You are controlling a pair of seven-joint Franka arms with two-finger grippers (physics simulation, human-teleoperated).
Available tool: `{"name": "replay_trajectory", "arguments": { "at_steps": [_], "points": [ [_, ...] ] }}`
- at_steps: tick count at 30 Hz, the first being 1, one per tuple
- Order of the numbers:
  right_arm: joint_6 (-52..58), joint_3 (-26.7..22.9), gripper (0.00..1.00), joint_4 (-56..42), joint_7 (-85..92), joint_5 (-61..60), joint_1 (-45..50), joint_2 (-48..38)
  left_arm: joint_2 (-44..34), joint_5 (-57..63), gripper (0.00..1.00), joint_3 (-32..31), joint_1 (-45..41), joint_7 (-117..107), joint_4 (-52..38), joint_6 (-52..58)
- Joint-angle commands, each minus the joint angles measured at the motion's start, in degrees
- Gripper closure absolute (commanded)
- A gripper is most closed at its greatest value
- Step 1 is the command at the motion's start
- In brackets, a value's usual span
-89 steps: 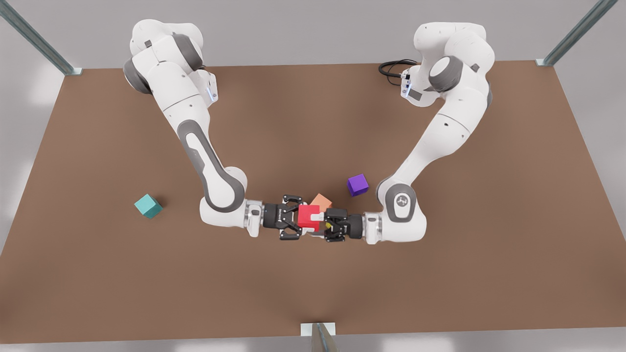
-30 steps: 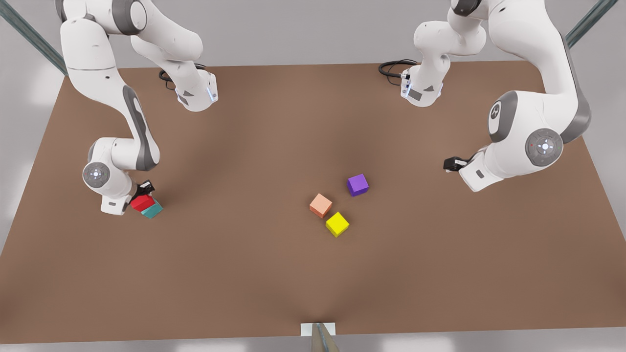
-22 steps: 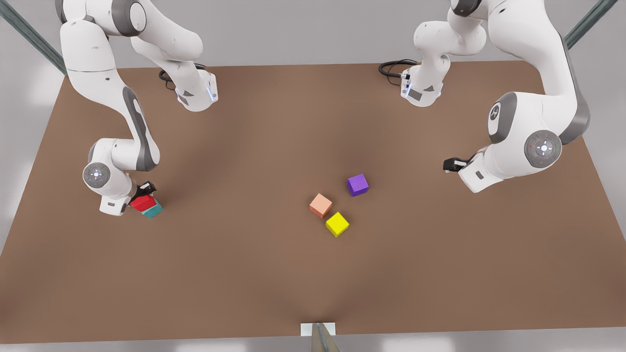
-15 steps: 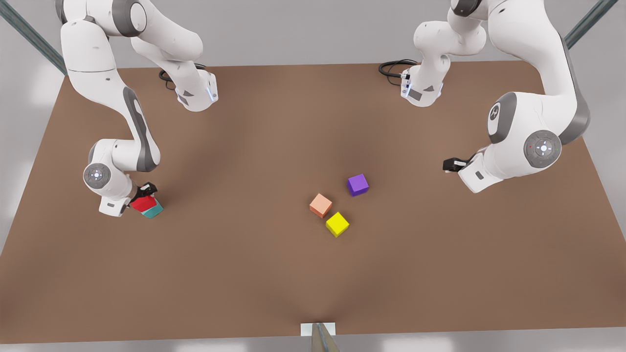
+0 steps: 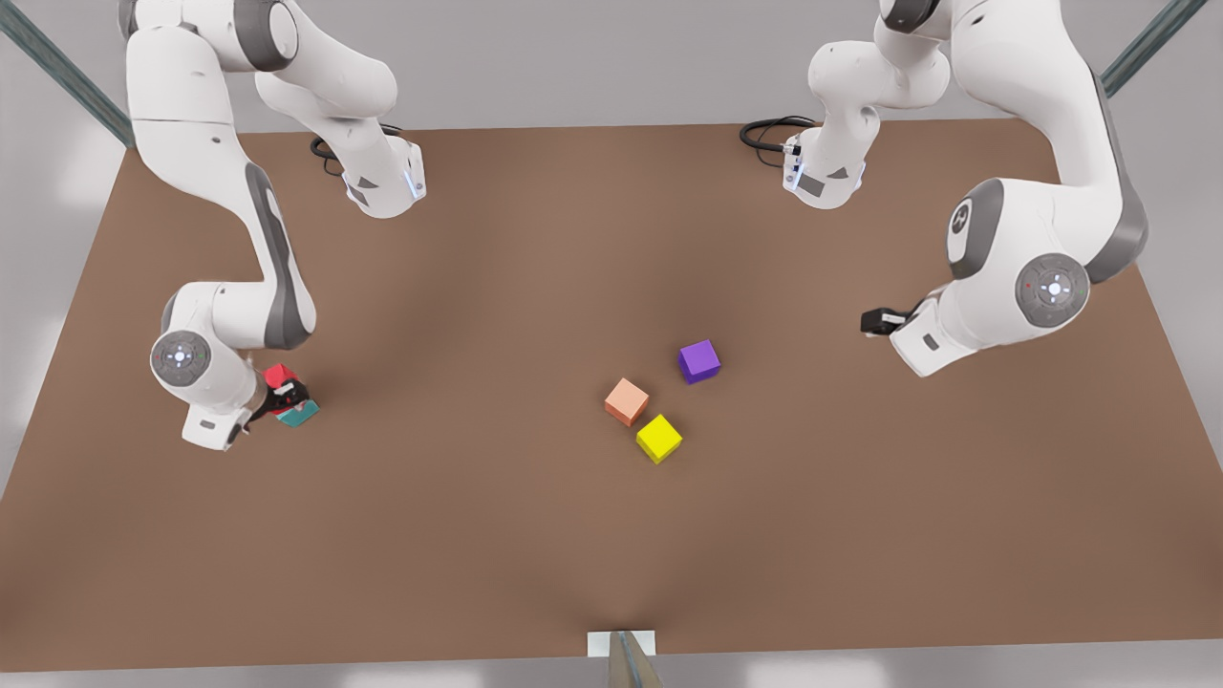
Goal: Pick up red wooden cube and pass to hand red wooden cube and place in blue wooden cube
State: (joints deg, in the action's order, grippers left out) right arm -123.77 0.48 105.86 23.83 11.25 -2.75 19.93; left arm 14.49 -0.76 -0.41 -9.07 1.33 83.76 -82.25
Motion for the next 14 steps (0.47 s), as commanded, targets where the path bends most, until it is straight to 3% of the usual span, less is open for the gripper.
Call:
{"name": "replay_trajectory", "arguments": {
  "at_steps": [1,4,8,10,14],
  "points": [
    [20.84,0.04,0.00,-8.20,-9.68,-3.07,2.48,2.13,-0.08,0.15,0.00,-0.21,-0.07,-1.68,-0.26,1.13],
    [34.65,0.04,0.00,-23.59,-28.48,-9.66,3.71,4.86,0.01,0.24,0.00,-0.21,0.02,-1.59,-0.26,1.31],
    [42.65,-0.75,0.00,-23.24,-29.28,-10.28,2.75,-9.19,0.19,0.24,0.00,-0.21,0.10,-1.59,-0.18,1.31],
    [40.90,-0.75,0.00,-16.65,-31.30,-10.37,2.31,-14.30,0.28,0.32,0.00,-0.12,0.28,-1.50,-0.26,1.22],
    [41.15,-0.57,0.00,-17.70,-31.13,-9.75,2.66,-14.57,0.01,0.15,0.00,-0.12,0.37,-1.59,-0.53,1.39]
  ]
}}
